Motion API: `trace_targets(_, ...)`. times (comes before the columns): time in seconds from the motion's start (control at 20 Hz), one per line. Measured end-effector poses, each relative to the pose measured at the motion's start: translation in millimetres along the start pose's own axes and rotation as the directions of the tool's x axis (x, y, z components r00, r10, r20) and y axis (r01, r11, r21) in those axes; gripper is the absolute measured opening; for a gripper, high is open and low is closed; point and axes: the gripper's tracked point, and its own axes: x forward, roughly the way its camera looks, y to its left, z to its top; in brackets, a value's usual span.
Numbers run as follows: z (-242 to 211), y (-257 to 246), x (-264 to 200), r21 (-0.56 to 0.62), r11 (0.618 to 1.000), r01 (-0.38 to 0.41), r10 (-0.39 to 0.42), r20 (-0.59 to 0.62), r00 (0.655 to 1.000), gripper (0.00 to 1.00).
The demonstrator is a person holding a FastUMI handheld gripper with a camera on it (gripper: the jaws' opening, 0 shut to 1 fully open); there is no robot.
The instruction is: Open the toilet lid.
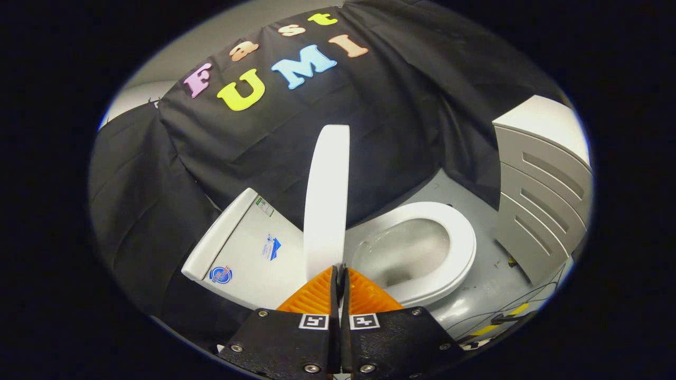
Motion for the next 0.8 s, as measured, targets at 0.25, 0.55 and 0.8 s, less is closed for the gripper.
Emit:
trace_targets(0.25, 3, 31, 1, -0.063, 0.998, -0.02, 0.022, 0.033, 0.999, 0.0)
trace_targets(0.55, 2, 67, 4, -0.125, 0.991, -0.056, 0.063, 0.052, 0.997, 0.0)
trace_targets(0.8, -2, 93, 7, -0.167, 0.982, -0.087, 0.097, 0.052, 0.994, 0.0)
